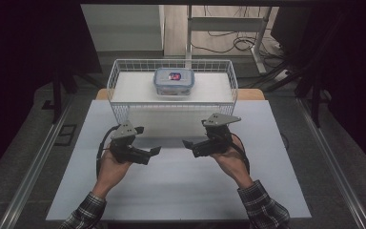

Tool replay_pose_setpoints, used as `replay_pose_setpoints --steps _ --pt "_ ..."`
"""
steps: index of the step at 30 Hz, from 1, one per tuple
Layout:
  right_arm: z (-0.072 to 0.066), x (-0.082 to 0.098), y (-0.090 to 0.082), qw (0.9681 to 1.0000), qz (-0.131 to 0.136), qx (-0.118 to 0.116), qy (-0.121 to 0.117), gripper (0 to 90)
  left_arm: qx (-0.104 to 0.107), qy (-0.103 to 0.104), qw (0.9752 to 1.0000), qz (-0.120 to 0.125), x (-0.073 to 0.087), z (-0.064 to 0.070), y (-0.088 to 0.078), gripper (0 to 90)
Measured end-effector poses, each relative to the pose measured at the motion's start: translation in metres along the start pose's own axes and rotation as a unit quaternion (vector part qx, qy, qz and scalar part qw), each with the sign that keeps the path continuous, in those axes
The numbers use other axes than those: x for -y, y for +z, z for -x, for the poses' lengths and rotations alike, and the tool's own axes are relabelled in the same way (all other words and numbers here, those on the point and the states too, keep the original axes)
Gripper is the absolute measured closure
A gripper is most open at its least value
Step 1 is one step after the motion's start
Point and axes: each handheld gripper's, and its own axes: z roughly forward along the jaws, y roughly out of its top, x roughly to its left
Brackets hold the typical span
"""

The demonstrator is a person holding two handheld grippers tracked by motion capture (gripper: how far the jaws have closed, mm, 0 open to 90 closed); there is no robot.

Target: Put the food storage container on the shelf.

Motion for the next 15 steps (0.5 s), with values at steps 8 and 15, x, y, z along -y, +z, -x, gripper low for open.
replay_pose_setpoints --steps 8,15 --pt "-0.003 0.009 -0.008 0.9999 -0.003 0.006 -0.013 0.0 -0.003 0.001 1.0000 0.000 0.009 0.007 -0.005 2.9" --pt "-0.005 0.016 -0.011 1.0000 -0.002 0.002 -0.004 0.0 0.001 -0.008 1.0000 -0.005 0.017 0.010 -0.007 2.9"
